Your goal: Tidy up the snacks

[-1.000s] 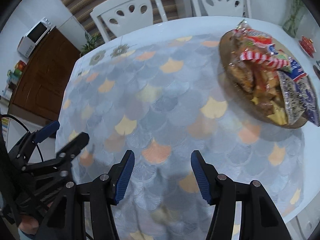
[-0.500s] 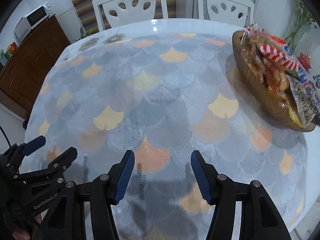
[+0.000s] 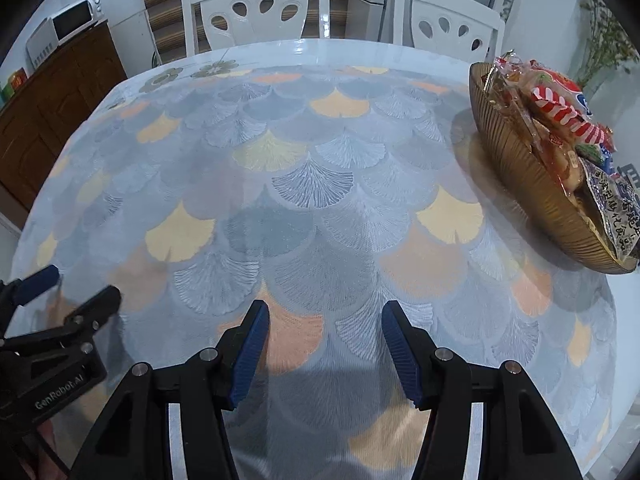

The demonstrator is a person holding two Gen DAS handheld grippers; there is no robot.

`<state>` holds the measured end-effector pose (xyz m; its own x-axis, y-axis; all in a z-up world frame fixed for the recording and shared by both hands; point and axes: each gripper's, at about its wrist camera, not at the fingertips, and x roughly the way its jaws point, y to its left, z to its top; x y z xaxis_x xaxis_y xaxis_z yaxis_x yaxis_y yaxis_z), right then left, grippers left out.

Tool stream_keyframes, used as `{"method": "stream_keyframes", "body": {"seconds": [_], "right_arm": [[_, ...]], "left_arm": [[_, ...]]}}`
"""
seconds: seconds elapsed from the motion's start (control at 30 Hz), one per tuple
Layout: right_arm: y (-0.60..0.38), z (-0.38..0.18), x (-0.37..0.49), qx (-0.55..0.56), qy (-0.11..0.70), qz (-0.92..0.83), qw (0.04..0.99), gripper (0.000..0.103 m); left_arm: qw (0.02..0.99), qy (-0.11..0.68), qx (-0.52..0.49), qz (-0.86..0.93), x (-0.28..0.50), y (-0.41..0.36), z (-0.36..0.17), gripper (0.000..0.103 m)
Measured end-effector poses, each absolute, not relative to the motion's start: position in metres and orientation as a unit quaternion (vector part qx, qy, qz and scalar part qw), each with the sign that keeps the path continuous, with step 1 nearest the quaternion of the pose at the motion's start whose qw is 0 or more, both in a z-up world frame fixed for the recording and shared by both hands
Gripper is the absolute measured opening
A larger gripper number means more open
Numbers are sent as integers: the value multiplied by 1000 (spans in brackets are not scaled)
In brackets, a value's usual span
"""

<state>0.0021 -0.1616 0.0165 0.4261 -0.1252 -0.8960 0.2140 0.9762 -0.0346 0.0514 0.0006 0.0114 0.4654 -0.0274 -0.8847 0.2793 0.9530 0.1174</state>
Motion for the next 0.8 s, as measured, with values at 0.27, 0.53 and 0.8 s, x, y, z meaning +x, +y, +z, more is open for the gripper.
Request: {"method": "stream_keyframes", "body": {"seconds": [0.27,0.53,0.8], "right_arm": [[-169,8,3,49,512,-104,852,72],[-188,-3,-2,70,504,-111,854,103],[-187,-4,-11,45,477,-80,874,103]], "left_arm": [[861,492,96,-85,52,3,7,84],[883,457,75,-74,45,14,-2,103],[886,452,69,-74,45,16,-3,103]]}}
